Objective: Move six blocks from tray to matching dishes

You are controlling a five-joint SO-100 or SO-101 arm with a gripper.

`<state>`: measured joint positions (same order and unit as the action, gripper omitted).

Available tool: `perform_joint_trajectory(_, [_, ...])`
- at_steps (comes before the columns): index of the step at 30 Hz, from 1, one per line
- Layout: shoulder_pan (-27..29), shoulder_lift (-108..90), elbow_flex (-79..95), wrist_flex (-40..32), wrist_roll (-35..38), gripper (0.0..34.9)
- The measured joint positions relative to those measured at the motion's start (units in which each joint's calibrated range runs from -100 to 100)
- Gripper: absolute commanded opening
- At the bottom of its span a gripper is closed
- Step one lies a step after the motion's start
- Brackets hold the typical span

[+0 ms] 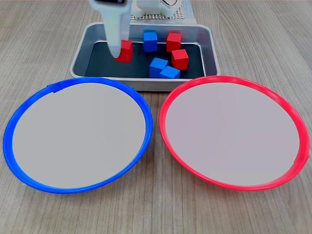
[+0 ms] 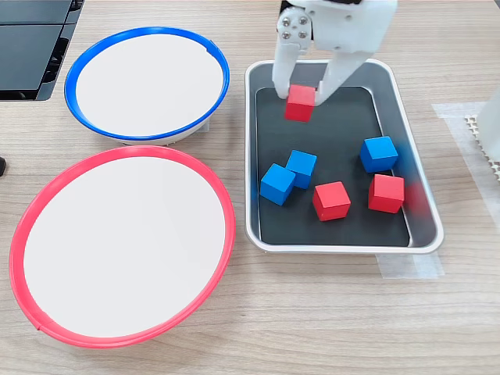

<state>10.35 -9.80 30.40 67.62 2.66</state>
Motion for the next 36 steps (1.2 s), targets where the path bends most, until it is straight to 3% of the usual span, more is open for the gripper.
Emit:
perform_joint_trajectory(3, [-10.8, 2.8, -13.2, 0.9, 0.8, 0.1])
perform_joint_trajectory(9, [-24.6, 18.6, -35.6, -4.4, 0.9, 0.5])
perform_joint_trajectory(10, [-25.6, 21.1, -37.6, -5.5, 0.9, 2.7])
perform_joint_trajectory(13, [-27.9, 27.7, -39.7, -9.2, 2.3, 16.5])
perform_joint_trajectory(15, [-28.4, 30.1, -39.7, -11.1, 4.3, 21.8])
perform_joint_trajectory(20, [-28.4, 28.8, -37.3, -8.6, 7.5, 13.7])
perform_joint_trajectory(22, [-27.8, 25.7, -34.8, -5.5, 8.9, 6.3])
perform_joint_trajectory(24, [-26.5, 21.1, -31.9, -2.1, 10.6, 1.2])
perform_joint_trajectory(26, [-22.5, 12.9, -26.5, 6.0, 13.5, 0.4])
perform_joint_trajectory(29, [-18.5, 7.4, -22.1, 11.1, 14.7, 0.4])
perform_joint_trajectory(30, [-16.6, 5.4, -19.6, 12.9, 14.7, 1.4])
perform_joint_trajectory(31, [-15.0, 3.7, -17.0, 14.2, 14.7, 5.1])
perform_joint_trajectory(32, [-10.5, 0.0, -9.1, 14.4, 13.4, 13.3])
perform_joint_trajectory(33, [-10.1, -0.4, -7.6, 14.9, 13.0, 15.5])
perform_joint_trajectory(34, [-8.9, -2.0, -2.2, 13.7, 10.8, 20.5])
perform_joint_trajectory(36, [-7.9, -2.0, 1.4, 13.0, 7.6, 21.6])
